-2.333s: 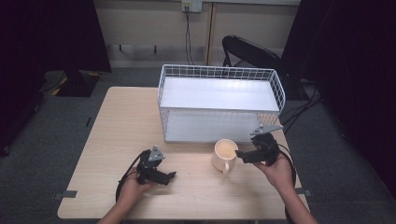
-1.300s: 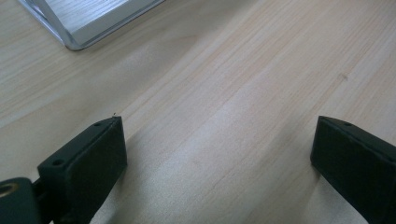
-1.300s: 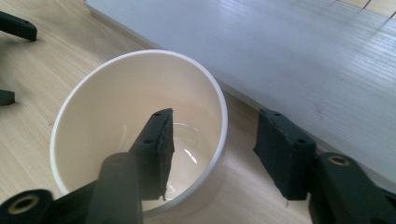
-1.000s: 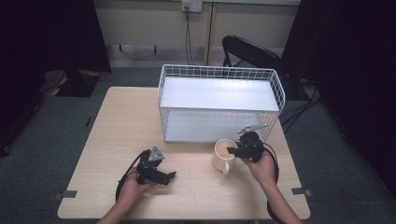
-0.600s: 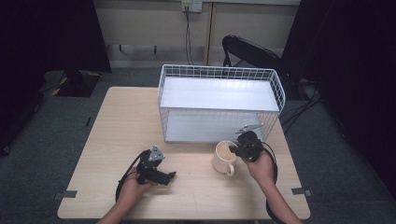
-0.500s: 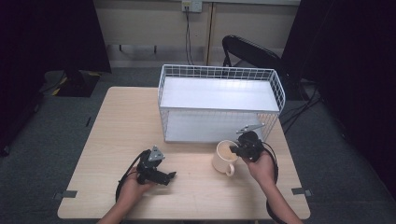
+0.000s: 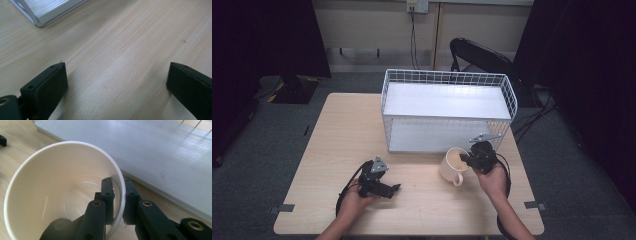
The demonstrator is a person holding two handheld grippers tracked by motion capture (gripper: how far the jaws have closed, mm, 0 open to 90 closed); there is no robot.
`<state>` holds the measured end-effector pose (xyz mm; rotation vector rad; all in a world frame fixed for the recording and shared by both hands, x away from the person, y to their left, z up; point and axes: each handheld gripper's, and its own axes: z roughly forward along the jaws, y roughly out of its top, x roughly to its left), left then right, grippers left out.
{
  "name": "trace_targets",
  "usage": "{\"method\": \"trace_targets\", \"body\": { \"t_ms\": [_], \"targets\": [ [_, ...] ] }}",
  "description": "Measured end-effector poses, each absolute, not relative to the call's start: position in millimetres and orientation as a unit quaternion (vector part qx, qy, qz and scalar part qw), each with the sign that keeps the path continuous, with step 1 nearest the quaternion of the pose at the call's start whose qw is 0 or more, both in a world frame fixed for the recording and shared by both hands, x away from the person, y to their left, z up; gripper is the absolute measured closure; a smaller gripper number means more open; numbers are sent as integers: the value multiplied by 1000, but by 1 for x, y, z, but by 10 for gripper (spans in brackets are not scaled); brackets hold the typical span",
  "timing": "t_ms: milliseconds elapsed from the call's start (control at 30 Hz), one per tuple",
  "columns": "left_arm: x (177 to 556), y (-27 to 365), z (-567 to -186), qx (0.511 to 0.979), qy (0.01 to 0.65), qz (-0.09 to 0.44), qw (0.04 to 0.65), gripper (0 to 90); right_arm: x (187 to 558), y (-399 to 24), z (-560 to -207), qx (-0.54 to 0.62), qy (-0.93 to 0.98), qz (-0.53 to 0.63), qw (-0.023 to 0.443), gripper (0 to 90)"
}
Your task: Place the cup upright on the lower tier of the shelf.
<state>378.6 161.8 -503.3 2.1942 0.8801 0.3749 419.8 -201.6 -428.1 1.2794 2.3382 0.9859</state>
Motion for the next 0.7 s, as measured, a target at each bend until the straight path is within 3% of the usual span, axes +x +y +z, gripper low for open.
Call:
{"method": "trace_targets", "body": {
  "t_ms": [700],
  "targets": [
    [379, 162, -503, 853, 342, 146, 365, 31, 429, -202, -415, 466, 760, 383, 242, 827]
  ]
}}
